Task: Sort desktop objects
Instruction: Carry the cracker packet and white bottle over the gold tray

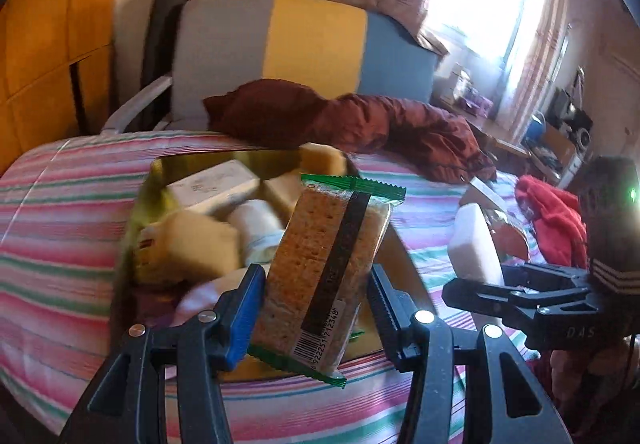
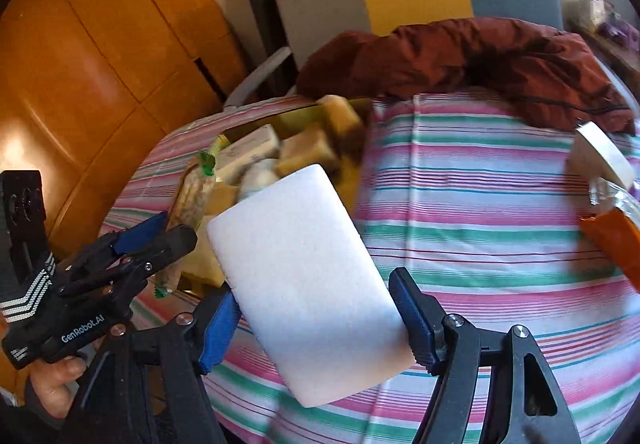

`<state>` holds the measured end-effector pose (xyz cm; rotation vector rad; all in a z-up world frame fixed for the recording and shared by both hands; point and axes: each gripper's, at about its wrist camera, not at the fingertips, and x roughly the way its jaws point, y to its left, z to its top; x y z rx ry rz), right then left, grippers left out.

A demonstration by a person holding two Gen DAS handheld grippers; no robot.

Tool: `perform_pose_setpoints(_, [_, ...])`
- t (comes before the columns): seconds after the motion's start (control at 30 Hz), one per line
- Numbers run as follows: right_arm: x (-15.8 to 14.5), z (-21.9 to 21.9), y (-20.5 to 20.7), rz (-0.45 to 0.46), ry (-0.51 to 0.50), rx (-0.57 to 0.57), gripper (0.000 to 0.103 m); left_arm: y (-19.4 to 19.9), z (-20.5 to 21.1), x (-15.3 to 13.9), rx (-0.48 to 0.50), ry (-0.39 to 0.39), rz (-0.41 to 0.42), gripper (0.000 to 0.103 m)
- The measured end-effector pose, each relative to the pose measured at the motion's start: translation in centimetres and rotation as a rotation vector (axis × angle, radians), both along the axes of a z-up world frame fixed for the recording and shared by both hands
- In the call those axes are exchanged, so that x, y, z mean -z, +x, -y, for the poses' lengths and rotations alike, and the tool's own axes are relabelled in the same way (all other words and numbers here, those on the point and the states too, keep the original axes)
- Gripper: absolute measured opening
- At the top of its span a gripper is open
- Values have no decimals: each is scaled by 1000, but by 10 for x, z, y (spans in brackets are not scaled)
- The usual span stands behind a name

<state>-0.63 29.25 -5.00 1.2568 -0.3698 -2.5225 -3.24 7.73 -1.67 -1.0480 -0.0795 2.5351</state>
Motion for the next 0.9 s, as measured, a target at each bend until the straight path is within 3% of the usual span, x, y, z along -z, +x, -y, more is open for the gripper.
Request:
perform_pose_setpoints(0.43, [9, 43, -11, 29, 6, -66, 73, -2, 85, 10, -192, 47, 34, 53])
perform_pose_setpoints(0.9, [11, 41, -34, 44, -8, -20, 73, -38, 63, 26, -152, 28, 61, 53])
